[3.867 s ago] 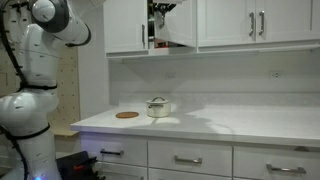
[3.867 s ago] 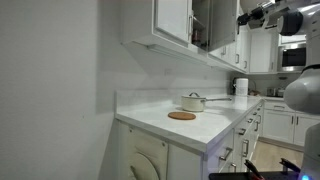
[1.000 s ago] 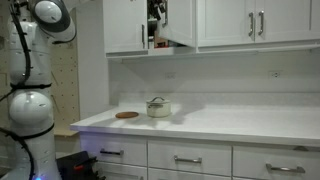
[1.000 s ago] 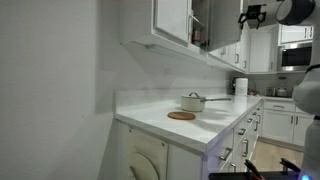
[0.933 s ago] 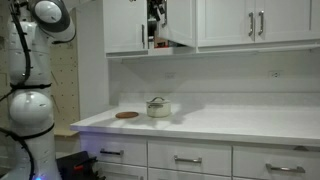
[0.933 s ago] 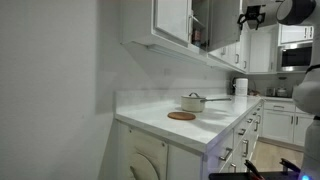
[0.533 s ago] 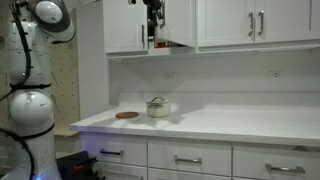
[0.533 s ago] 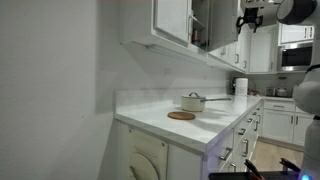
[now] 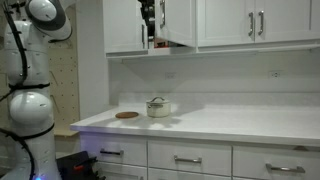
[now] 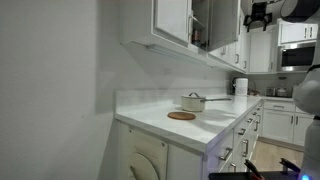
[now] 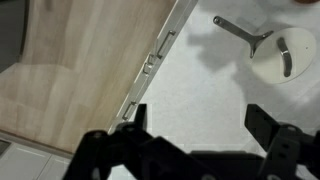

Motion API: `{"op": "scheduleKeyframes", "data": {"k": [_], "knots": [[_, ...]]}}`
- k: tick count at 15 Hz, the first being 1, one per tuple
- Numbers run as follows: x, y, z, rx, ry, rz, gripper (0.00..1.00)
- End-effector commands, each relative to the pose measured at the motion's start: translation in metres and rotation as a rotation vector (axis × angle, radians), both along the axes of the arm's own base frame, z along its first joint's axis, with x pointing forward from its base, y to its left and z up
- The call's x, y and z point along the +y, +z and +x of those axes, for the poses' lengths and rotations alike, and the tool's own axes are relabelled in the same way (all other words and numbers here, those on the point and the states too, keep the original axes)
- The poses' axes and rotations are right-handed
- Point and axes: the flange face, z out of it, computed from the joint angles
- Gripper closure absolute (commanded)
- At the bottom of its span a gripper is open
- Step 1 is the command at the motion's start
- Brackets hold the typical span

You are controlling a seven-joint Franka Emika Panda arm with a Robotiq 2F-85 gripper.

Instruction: Open the top right cupboard door

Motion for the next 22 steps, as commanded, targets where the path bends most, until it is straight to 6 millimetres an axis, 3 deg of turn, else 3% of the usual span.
{"op": "scheduleKeyframes", "data": {"k": [1, 4, 22], "knots": [[-0.0135, 0.0045, -0.0284, 0.043, 0.002, -0.006, 0.0], [-0.0215, 0.0066, -0.0384, 0.056, 0.011, -0.013, 0.0], [-0.0205, 0.0095, -0.0349, 0.031, 0.009, -0.007, 0.0]]}}
